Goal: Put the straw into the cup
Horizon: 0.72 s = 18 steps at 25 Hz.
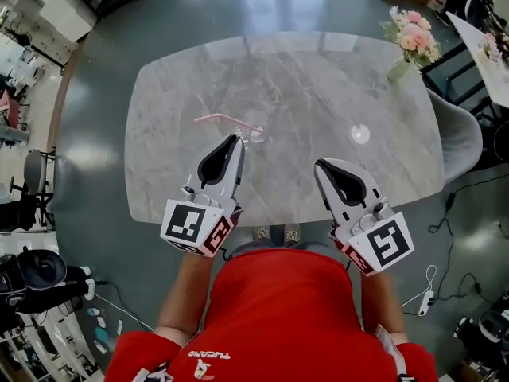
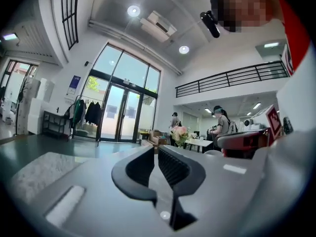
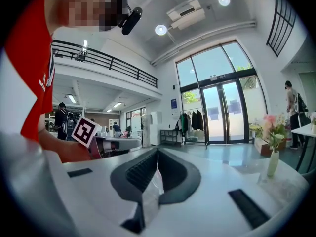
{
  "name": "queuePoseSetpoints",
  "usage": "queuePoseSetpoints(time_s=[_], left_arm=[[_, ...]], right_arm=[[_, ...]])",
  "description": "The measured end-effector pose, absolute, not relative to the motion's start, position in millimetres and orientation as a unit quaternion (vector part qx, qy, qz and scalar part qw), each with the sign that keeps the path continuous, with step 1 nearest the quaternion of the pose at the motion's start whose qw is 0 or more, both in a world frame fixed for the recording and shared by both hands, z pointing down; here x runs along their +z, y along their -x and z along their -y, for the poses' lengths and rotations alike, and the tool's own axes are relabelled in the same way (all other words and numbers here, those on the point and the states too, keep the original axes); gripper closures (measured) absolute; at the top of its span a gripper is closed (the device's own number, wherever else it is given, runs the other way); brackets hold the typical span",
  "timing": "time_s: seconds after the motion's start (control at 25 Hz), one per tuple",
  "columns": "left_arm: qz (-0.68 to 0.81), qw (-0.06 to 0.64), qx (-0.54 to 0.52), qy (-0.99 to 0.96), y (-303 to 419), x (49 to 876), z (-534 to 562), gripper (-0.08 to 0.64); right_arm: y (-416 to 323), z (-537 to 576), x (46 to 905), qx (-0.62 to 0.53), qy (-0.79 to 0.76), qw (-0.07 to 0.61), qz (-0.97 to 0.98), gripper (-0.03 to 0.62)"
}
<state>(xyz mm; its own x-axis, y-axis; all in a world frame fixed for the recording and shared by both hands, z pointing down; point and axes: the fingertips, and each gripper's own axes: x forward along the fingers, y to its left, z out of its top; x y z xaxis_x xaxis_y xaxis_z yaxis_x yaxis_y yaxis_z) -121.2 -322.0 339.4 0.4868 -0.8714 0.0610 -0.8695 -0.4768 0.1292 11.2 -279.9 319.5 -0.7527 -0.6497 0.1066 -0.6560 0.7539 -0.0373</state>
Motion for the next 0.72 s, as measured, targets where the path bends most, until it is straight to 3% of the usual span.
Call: queuePoseSetpoints(time_s=[0.4, 0.72], left_arm=[[0.482, 0.003, -0.029, -0.876, 95, 281, 291, 0.554], [0.471, -0.02, -0.034, -0.881, 81, 261, 279, 0.554]], right_arm=[[-18, 270, 284, 0.032, -0.348, -0.022, 0.937, 0.591], [-21, 269, 272, 0.023, -0.344, -0.032, 0.938, 0.591]])
